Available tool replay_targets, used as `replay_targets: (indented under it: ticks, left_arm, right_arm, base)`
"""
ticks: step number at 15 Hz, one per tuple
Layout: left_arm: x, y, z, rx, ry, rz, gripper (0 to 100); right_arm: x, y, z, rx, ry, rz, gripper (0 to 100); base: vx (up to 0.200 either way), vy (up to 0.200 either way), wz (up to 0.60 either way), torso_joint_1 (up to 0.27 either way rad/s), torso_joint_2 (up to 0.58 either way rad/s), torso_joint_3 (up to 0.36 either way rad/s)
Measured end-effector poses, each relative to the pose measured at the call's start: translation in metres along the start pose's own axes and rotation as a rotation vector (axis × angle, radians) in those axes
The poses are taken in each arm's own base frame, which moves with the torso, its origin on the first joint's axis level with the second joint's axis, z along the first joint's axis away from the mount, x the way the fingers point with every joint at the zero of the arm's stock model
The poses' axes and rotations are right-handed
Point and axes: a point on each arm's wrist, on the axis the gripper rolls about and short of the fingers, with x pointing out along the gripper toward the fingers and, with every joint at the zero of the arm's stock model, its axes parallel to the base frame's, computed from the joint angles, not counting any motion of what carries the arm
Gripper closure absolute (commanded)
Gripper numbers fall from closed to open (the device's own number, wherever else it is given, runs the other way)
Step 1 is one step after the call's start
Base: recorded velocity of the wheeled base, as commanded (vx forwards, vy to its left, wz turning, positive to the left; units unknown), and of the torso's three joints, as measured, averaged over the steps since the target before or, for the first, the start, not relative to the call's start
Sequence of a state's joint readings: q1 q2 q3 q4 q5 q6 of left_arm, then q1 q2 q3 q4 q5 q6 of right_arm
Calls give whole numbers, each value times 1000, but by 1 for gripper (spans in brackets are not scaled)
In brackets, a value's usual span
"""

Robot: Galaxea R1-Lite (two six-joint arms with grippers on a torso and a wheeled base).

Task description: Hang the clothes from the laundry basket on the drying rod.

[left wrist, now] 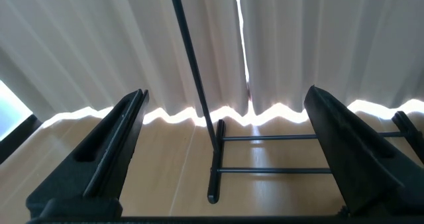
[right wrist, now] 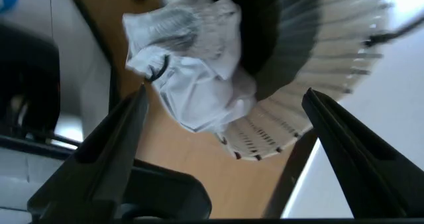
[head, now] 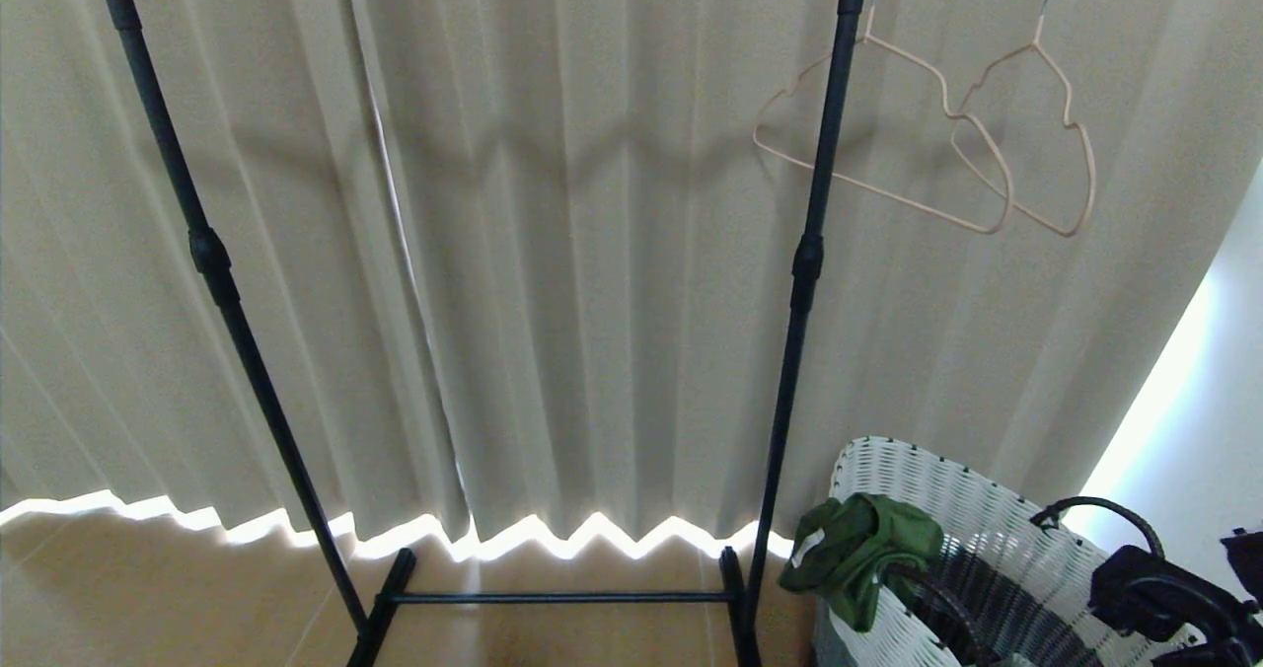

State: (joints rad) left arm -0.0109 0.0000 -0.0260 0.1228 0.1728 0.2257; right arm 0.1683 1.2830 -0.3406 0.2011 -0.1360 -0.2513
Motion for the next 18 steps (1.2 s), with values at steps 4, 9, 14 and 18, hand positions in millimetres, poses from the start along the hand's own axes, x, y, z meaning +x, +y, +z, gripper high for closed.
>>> replay_targets:
  ticks: [4,9,14,18]
  left_arm:
    - [0,0,0,-2,0,1,0]
    - [0,0,0,-13,0,2,0]
    - [0,0,0,-20,0,3,0]
    - [0,0,0,-20,0,6,0]
  right_arm:
    - [34,-1,22,-13,61,-12,0]
    - [60,-12,36,27,135,-71,0]
    - [68,-16,42,41,156,-73,0]
    - [74,-16,42,41,178,-65,100]
  base:
    - [0,0,0,0,0,0]
    - [0,0,0,0,0,0]
    - [0,0,0,0,0,0]
    - [0,0,0,0,0,0]
